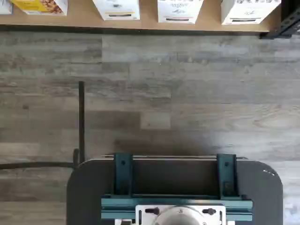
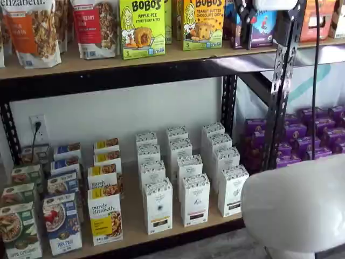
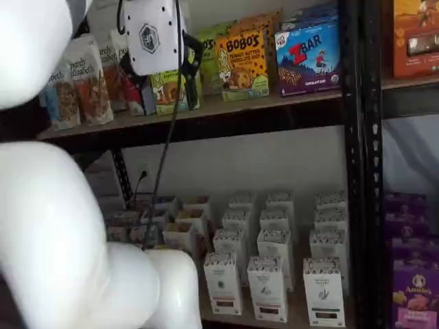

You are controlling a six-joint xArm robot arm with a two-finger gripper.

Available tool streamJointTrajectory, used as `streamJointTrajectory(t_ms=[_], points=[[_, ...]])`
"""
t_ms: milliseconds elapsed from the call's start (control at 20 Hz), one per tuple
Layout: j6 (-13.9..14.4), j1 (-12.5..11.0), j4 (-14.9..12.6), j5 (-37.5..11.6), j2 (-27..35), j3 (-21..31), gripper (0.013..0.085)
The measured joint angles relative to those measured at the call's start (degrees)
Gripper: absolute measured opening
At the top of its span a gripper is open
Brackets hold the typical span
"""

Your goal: Pick up the white box with a yellow strip in the middle, on the bottom shelf, the fourth box from the left

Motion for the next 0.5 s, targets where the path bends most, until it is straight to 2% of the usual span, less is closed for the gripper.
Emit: streamJointTrajectory(t_ms=[100, 500], points=[[1.47, 3.25, -3.45, 1.85, 1.15, -0.95, 0.085], [2.72, 5.43, -6.43, -0.01, 0.96, 0.44, 0.085]])
